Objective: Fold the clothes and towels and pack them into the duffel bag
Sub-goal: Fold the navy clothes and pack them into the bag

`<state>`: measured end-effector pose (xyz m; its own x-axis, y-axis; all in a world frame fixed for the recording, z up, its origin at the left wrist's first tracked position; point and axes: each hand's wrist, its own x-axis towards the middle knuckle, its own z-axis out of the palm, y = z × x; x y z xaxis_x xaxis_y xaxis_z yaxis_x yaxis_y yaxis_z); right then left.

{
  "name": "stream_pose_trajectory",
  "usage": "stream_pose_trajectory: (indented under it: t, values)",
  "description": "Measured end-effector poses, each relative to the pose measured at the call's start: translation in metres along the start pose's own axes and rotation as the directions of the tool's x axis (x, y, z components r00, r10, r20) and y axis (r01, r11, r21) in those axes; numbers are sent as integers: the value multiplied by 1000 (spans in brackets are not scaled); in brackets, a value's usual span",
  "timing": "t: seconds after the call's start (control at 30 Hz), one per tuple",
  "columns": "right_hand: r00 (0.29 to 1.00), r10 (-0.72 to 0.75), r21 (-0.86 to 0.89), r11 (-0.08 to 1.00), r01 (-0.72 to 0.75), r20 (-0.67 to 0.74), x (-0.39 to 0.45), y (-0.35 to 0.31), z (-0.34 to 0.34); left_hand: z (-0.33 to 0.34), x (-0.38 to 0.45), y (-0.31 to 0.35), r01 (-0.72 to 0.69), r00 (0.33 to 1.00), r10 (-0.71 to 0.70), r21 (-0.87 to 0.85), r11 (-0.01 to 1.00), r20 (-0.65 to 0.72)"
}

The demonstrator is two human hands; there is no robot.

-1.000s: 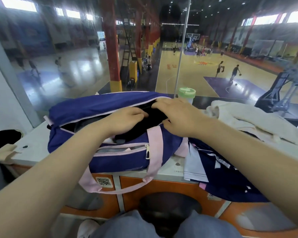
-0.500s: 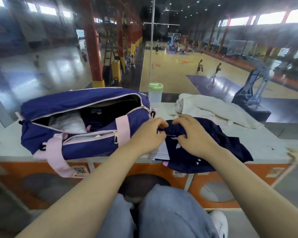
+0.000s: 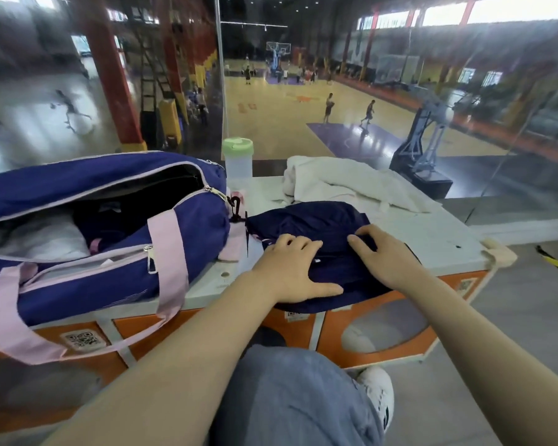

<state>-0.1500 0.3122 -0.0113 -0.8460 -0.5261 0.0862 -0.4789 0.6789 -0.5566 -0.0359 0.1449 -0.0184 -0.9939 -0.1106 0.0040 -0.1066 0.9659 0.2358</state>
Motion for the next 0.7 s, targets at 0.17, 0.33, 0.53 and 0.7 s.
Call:
stream_pose_trajectory:
  t: [0.17,0.33,0.53,0.7]
  values:
    - [995,84,-141,986,-92,-59,20,-9,-2,-15,8,-4,27,1000,-27,-1,1000,10]
    - [998,19,-387,921,-38,-53,67,-25,-13,-7,8,-6,-24,999,24,-14,1000,-23]
    - [981,77,-252,967,-29,181,115,-26,0,0,8,-6,-46,999,43,-100,994,-30]
    - [966,131,-296,953,-61,224,138,-17,1,0,9,-6,-45,999,45,-71,996,-6]
